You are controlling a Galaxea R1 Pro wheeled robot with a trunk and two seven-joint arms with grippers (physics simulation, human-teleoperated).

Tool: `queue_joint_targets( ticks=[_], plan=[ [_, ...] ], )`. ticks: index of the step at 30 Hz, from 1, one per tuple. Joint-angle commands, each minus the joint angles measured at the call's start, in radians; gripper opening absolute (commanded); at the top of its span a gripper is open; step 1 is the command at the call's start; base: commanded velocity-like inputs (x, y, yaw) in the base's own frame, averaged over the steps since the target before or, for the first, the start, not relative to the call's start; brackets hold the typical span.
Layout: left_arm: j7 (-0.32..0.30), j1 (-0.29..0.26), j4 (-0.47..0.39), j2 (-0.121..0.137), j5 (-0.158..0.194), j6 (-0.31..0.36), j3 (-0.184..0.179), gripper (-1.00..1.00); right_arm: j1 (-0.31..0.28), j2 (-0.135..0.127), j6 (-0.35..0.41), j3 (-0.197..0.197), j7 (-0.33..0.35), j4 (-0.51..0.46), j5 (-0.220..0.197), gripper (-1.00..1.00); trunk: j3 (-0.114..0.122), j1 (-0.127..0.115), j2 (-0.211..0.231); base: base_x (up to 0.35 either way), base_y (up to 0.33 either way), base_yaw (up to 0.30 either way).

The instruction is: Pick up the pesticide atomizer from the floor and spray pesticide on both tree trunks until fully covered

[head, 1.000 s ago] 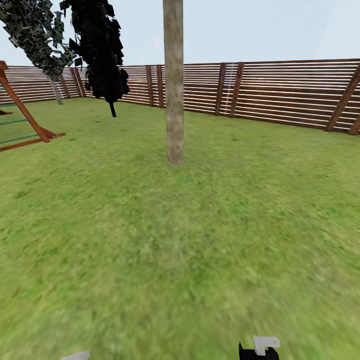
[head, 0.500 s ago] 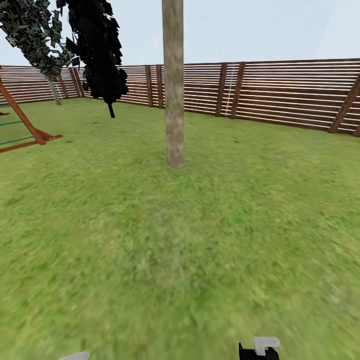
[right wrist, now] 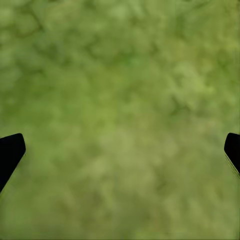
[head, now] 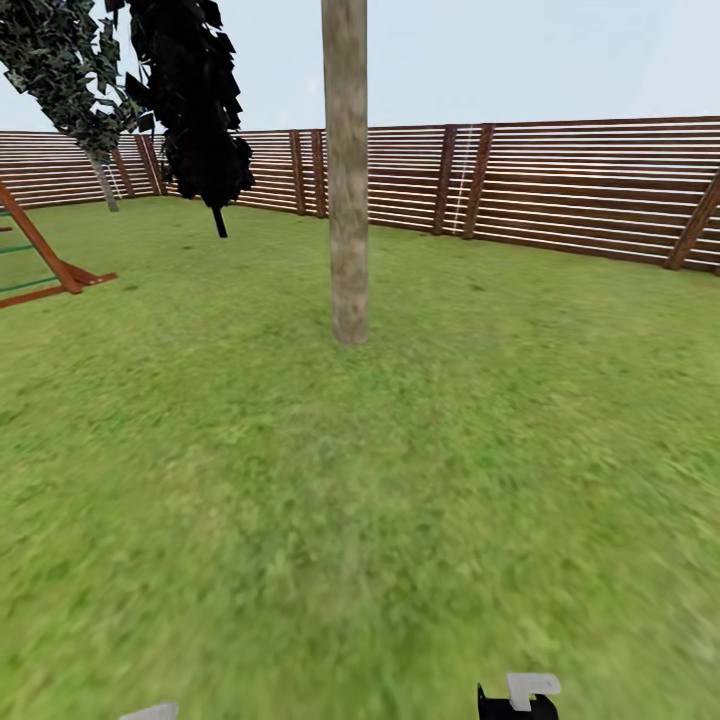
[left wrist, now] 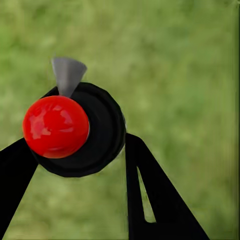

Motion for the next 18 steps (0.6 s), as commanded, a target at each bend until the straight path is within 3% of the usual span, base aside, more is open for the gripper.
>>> queue_joint_targets(
  ticks=[1, 18],
  plan=[
    [0.001, -0.001, 0.001, 0.0, 0.003, -0.004, 0.0, -1.0, 0.0, 0.0, -0.003, 0.009, -0.001, 0.001, -0.01, 1.0, -0.001, 0.0, 0.0, 0.344, 0.0, 0.0],
    [0.001, -0.001, 0.001, 0.0, 0.003, -0.004, 0.0, -1.0, 0.0, 0.0, -0.003, 0.009, -0.001, 0.001, -0.01, 1.0, -0.001, 0.0, 0.0, 0.344, 0.0, 0.0]
  ],
)
